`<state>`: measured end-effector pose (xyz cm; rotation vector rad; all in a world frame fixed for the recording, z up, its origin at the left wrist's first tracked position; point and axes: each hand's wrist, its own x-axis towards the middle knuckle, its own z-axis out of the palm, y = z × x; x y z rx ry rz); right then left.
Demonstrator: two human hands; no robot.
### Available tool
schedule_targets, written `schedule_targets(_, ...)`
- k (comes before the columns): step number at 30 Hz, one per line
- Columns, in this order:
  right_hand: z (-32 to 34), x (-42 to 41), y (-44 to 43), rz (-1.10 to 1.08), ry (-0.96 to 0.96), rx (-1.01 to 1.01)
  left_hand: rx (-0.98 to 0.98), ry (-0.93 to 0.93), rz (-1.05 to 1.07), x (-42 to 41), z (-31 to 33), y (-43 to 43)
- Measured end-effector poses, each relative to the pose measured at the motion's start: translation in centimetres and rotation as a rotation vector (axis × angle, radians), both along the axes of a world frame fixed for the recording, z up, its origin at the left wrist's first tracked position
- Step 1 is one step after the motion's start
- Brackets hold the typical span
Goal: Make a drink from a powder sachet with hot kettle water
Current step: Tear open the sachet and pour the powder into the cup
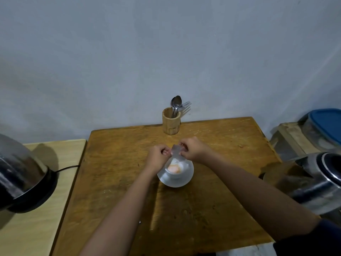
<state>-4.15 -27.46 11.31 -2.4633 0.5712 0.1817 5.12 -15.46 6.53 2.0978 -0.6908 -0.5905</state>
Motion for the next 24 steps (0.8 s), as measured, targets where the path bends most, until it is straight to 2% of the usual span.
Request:
schedule_targets(4, 0.6, 0.3, 0.3, 0.002, 0.046, -0.021, -0.006, 0.077, 0.0, -0.5, -0.2, 0.6)
schedule_targets(14, 1.5, 0.9, 1.5, 0.102, 0.121, -0.149, 0.159, -0.06, -0.276, 0.2, 1.3, 1.2)
schedule_targets(19, 2.0, 0.9, 1.3, 0.107, 0.101, -0.156, 0.125, -0.062, -0.254, 0.5, 1.6, 1.6)
schedule_targets(24, 2.2, 0.7, 1.6, 0.104, 0.075, -0.259, 0.103, -0.063, -0.234, 0.3, 1.7, 1.7)
